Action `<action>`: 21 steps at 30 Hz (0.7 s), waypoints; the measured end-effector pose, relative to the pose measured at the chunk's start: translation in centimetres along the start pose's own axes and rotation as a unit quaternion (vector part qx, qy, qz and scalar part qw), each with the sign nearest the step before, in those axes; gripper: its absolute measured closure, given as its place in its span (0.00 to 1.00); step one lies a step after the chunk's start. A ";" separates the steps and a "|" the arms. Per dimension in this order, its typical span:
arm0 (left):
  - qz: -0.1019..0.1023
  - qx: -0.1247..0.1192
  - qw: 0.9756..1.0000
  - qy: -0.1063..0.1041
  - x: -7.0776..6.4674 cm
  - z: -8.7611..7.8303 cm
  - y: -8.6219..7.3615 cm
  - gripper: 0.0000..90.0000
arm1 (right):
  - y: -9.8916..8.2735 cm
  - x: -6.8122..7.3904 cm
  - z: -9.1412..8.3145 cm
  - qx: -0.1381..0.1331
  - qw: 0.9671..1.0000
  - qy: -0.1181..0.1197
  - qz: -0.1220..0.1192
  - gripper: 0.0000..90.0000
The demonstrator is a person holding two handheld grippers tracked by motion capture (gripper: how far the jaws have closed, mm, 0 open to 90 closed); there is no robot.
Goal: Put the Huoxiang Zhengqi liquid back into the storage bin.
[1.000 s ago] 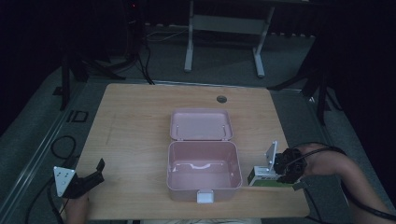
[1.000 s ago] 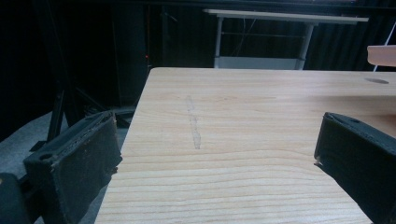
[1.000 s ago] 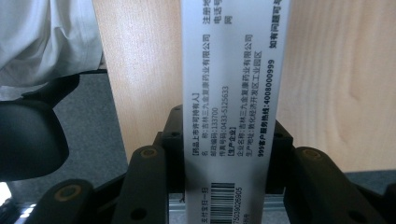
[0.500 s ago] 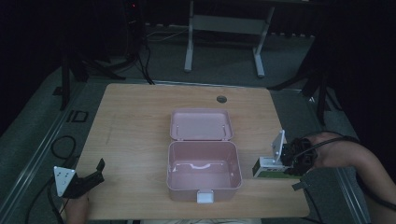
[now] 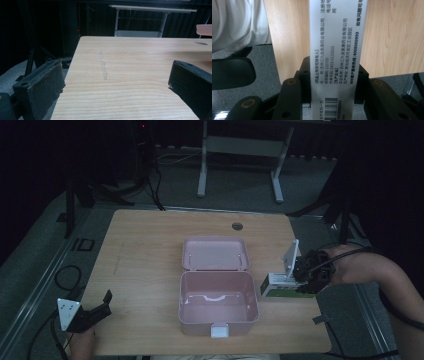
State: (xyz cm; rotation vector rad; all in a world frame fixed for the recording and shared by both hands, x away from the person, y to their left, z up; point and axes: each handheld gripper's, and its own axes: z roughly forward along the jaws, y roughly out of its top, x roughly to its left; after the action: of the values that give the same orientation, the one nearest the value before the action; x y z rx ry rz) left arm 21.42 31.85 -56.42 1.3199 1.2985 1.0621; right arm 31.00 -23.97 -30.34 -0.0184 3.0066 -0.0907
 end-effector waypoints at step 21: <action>-0.002 -0.003 1.000 -0.003 0.0 0.0 0.0 0.00 | 9.0 0.5 -0.6 -0.018 0.997 0.011 -0.069 0.70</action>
State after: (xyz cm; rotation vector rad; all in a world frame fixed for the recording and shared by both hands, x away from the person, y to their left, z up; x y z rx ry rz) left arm 21.40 31.90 -56.44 1.3142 1.2928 1.0571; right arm 30.34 -14.97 -30.41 -0.2290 3.0251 -0.0514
